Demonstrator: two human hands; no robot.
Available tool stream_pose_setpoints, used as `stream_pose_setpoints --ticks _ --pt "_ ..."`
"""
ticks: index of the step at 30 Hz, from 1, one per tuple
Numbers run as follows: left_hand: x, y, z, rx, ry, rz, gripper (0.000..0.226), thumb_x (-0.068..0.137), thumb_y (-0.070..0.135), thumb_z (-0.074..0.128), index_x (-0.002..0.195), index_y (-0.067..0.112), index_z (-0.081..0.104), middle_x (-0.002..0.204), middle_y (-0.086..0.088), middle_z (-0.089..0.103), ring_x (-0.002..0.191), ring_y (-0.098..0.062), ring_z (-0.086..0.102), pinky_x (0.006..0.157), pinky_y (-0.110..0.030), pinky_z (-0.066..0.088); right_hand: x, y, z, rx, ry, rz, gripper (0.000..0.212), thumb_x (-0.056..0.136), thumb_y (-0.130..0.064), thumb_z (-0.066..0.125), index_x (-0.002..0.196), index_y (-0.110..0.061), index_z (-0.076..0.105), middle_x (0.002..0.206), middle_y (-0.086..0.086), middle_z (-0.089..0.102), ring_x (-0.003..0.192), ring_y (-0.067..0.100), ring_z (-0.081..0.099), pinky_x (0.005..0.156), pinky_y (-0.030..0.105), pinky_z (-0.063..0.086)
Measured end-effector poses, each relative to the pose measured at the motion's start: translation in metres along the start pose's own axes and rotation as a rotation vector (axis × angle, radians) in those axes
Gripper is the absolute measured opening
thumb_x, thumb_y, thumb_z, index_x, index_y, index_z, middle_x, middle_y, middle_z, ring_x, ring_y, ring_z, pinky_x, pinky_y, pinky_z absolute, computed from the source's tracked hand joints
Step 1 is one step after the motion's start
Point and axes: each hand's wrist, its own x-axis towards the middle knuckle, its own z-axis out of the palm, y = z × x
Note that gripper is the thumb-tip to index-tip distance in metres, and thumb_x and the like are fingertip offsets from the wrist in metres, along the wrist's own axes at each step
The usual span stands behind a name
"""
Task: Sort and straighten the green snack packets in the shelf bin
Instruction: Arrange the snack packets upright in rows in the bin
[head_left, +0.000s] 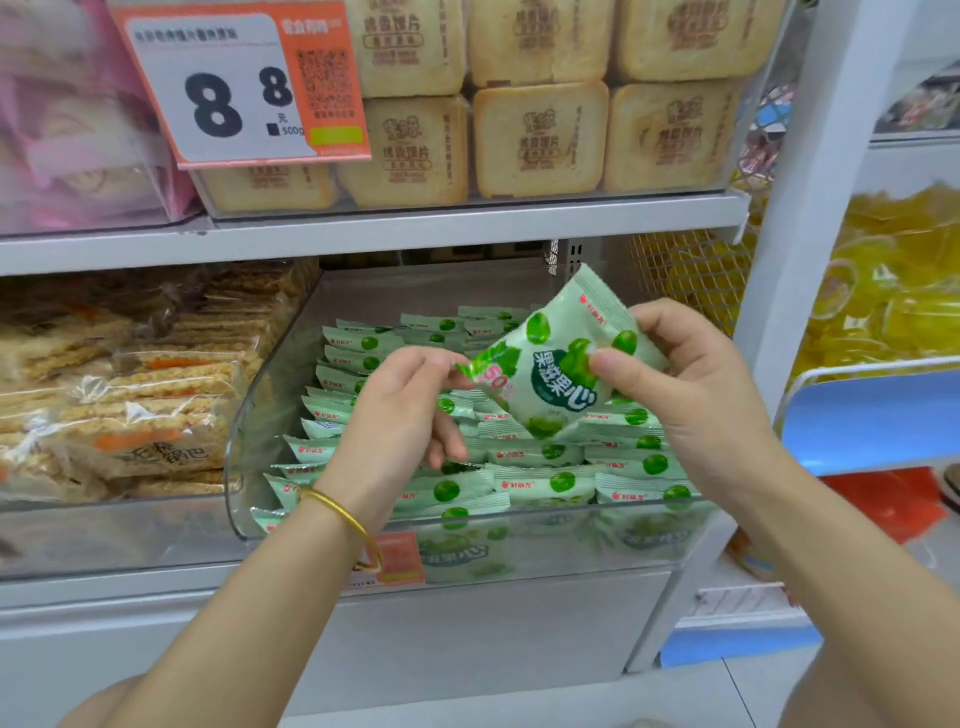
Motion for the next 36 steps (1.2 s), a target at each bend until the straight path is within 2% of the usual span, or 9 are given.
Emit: stream_pose_setpoints --ticks 5,9,11,16,22,26,31,34,36 --pt "0.001 -0.007 -0.005 0.118 0.016 0.086 0.018 0.097 0.007 0.044 0.095 0.018 0.057 0.101 -0.001 0.063 0.050 -0.001 0.057 0.040 -0.017 0.039 -0.006 0.000 -0.003 0.019 -0.072 0.066 0.021 0.067 -0.018 0.079 0.079 -0.018 0.061 0.074 -0.007 0.068 0.069 0.007 0.063 0.062 0.021 0.054" --pt "0.000 -0.012 -0.006 0.153 -0.012 0.093 0.017 0.096 0.006 0.045 0.098 0.016 0.059 0.109 -0.004 0.062 0.056 -0.001 0.059 0.044 -0.018 0.043 -0.010 0.003 -0.009 -0.138 -0.175 0.109 0.014 0.069 -0.021 0.072 0.077 -0.017 0.063 0.077 -0.003 0.068 0.074 0.011 0.065 0.064 0.024 0.052" --pt "-0.002 -0.013 -0.006 0.165 -0.019 0.099 0.017 0.096 0.006 0.045 0.099 0.015 0.059 0.110 -0.004 0.062 0.059 -0.003 0.061 0.045 -0.018 0.044 -0.011 0.003 -0.012 -0.219 -0.217 0.106 0.017 0.069 -0.026 0.071 0.079 -0.015 0.063 0.079 -0.003 0.068 0.073 0.008 0.063 0.062 0.020 0.049" --pt "-0.005 -0.010 -0.005 0.179 -0.025 0.126 0.017 0.096 0.005 0.046 0.101 0.013 0.060 0.108 -0.002 0.061 0.059 -0.002 0.061 0.047 -0.017 0.046 -0.008 -0.001 -0.018 -0.357 -0.285 0.076 0.014 0.077 -0.015 0.073 0.081 -0.025 0.064 0.081 -0.010 0.068 0.068 -0.001 0.062 0.056 0.012 0.046" --pt "-0.010 -0.008 -0.003 0.199 -0.048 0.151 0.016 0.095 0.007 0.047 0.100 0.014 0.061 0.107 0.003 0.062 0.060 -0.001 0.061 0.050 -0.017 0.048 -0.002 -0.006 -0.022 -0.543 -0.369 0.058 0.020 0.078 -0.018 0.073 0.088 -0.033 0.064 0.086 -0.019 0.066 0.083 -0.004 0.063 0.072 0.014 0.050" --pt "-0.012 -0.007 -0.003 0.225 -0.072 0.178 0.016 0.096 0.010 0.047 0.100 0.017 0.061 0.107 0.006 0.062 0.065 -0.005 0.063 0.054 -0.021 0.050 -0.002 -0.006 -0.013 -0.729 -0.421 -0.015 0.030 0.079 -0.025 0.073 0.107 -0.016 0.068 0.089 -0.026 0.056 0.079 -0.012 0.056 0.071 0.002 0.039" --pt "-0.014 -0.005 -0.001 0.251 -0.082 0.219 0.016 0.097 0.015 0.046 0.101 0.016 0.061 0.103 0.006 0.063 0.066 -0.001 0.062 0.055 -0.018 0.050 -0.013 0.005 0.003 -0.902 -0.526 -0.084 0.032 0.080 -0.037 0.071 0.107 -0.021 0.066 0.087 -0.006 0.054 0.089 0.013 0.048 0.078 0.034 0.044" --pt "-0.016 -0.003 0.001 0.269 -0.093 0.226 0.016 0.096 0.015 0.047 0.100 0.016 0.062 0.089 0.003 0.064 0.057 0.006 0.057 0.053 -0.009 0.044 -0.013 0.002 -0.001 -0.919 -0.497 -0.126 0.034 0.075 -0.044 0.072 0.101 -0.022 0.069 0.088 -0.012 0.049 0.092 0.012 0.044 0.083 0.037 0.042" --pt "-0.016 -0.003 0.001 0.291 -0.108 0.240 0.014 0.095 0.018 0.049 0.096 0.020 0.063 0.087 0.004 0.064 0.061 0.005 0.057 0.055 -0.010 0.045 -0.010 -0.003 -0.008 -0.897 -0.443 -0.111 0.032 0.071 -0.048 0.072 0.093 -0.024 0.072 0.084 -0.014 0.051 0.090 0.011 0.045 0.081 0.037 0.042"
